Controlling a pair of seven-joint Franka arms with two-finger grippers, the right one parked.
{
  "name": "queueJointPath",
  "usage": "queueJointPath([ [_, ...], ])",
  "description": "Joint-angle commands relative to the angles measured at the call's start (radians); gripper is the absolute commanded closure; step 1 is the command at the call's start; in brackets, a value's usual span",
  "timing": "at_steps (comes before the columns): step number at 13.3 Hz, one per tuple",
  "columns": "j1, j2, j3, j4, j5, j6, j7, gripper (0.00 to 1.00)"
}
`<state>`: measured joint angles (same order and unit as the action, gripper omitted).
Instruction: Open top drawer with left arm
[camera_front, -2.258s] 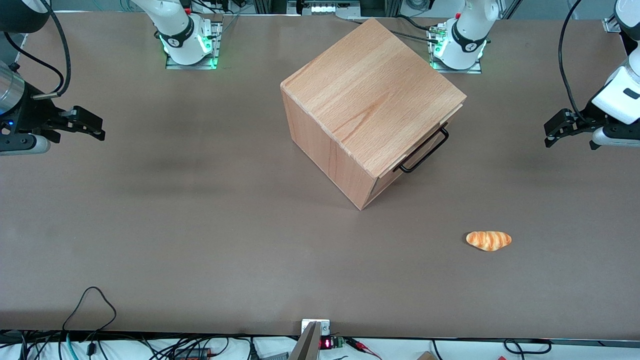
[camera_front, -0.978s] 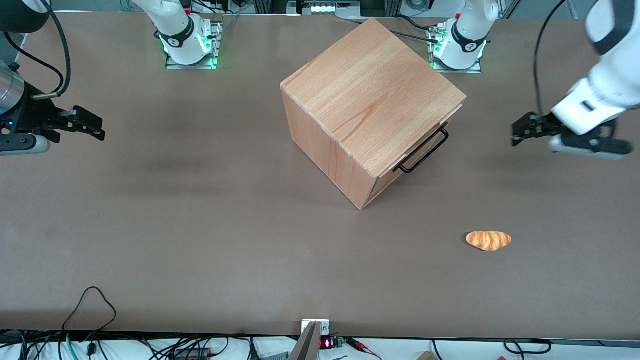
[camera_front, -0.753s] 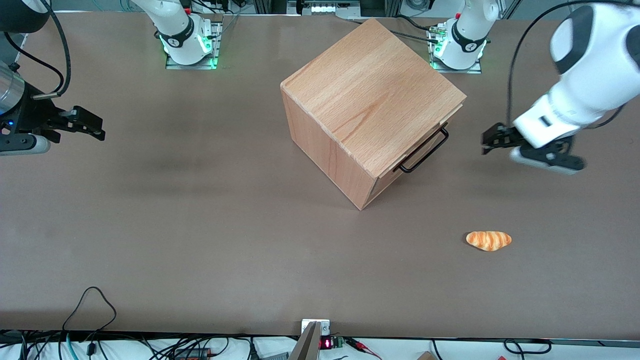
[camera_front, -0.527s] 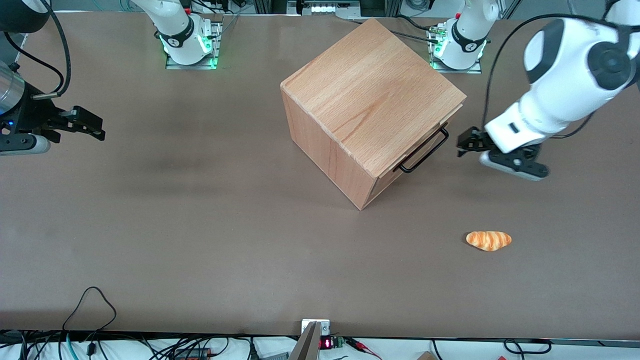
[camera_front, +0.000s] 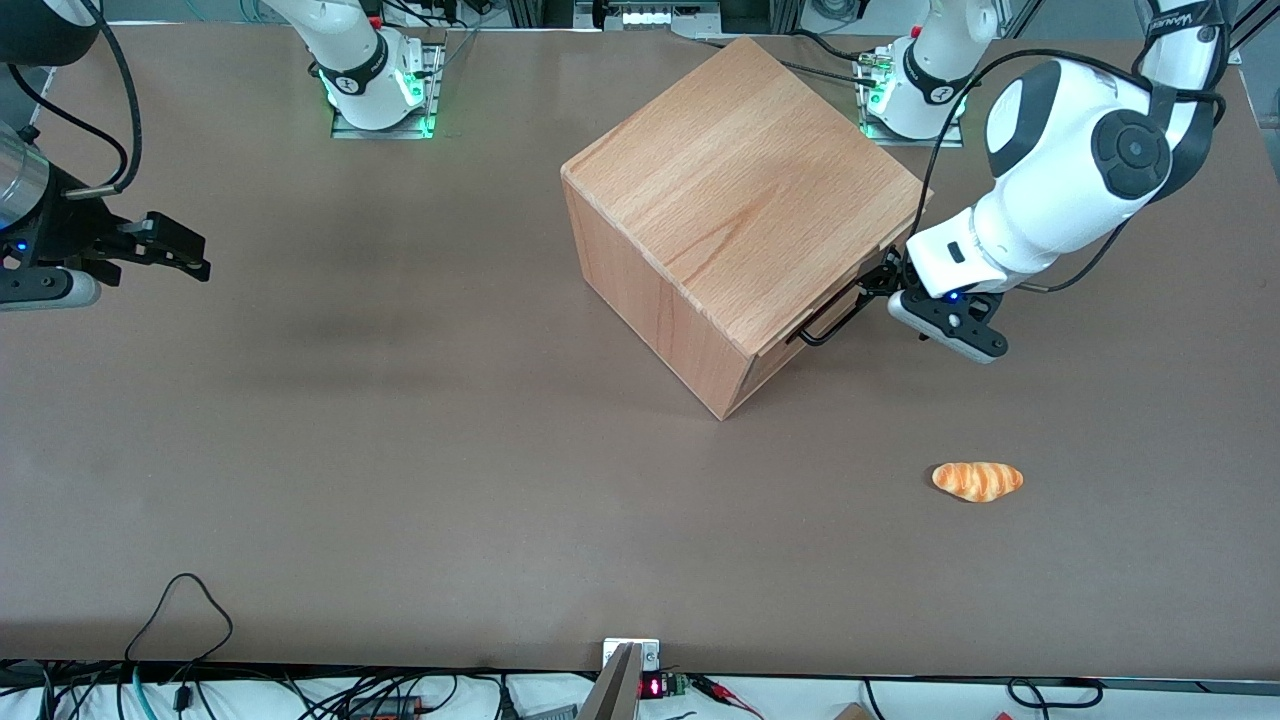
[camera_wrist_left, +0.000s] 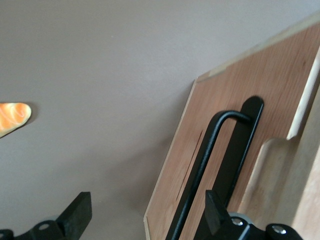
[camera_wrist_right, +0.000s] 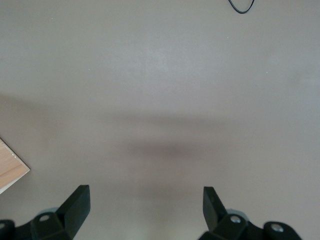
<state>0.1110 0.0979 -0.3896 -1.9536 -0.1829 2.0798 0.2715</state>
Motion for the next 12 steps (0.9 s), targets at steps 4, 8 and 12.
queueJointPath([
  [4, 0.004, 0.014, 0.000, -0.039, -0.075, 0.039, 0.132, 0.00],
  [8, 0.004, 0.025, 0.000, -0.045, -0.079, 0.075, 0.207, 0.00],
  [12, 0.004, 0.046, 0.000, -0.056, -0.081, 0.111, 0.241, 0.00],
])
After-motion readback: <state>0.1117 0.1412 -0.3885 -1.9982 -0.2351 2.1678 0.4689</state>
